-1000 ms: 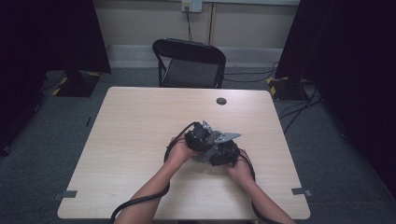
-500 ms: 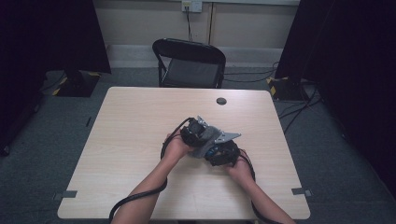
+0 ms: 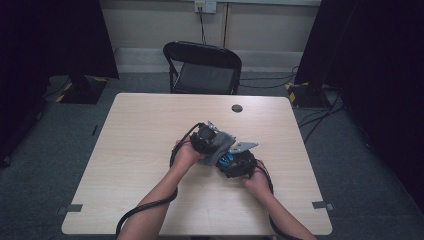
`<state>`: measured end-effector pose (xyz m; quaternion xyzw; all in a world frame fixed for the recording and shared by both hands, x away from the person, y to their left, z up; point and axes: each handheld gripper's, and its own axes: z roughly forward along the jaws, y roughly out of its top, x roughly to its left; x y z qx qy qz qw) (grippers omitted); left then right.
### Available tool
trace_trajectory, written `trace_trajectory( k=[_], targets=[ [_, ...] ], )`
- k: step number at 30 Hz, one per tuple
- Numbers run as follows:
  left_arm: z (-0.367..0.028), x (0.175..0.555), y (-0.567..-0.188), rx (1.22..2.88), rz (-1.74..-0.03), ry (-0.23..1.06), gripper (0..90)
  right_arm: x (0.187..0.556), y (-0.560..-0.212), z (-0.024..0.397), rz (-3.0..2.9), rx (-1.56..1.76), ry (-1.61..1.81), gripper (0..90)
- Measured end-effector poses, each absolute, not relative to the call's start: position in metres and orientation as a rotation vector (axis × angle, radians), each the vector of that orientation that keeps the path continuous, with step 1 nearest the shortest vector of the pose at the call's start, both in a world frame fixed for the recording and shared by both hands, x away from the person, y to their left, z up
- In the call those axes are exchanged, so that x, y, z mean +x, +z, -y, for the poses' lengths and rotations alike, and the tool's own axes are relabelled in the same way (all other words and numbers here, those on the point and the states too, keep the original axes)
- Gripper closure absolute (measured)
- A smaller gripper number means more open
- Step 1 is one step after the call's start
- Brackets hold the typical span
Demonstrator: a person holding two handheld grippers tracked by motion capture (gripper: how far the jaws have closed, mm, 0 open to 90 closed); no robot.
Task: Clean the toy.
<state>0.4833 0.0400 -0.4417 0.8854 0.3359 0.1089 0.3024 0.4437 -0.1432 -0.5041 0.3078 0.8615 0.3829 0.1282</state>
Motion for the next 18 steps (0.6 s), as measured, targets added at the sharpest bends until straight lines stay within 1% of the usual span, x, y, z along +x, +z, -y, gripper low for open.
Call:
trace_trajectory(
  k=[4,8,18],
  targets=[
    [-0.044,0.488,-0.442,2.342,-0.911,0.306,78.1,0.444,-0.504,0.143,-2.506,0.895,1.114,24.1],
    [-0.051,0.493,-0.444,2.321,-0.950,0.280,78.1,0.444,-0.504,0.143,-2.506,0.895,1.114,24.1],
    [-0.058,0.499,-0.448,2.313,-0.988,0.285,78.1,0.444,-0.504,0.143,-2.506,0.895,1.114,24.1]
  ],
)
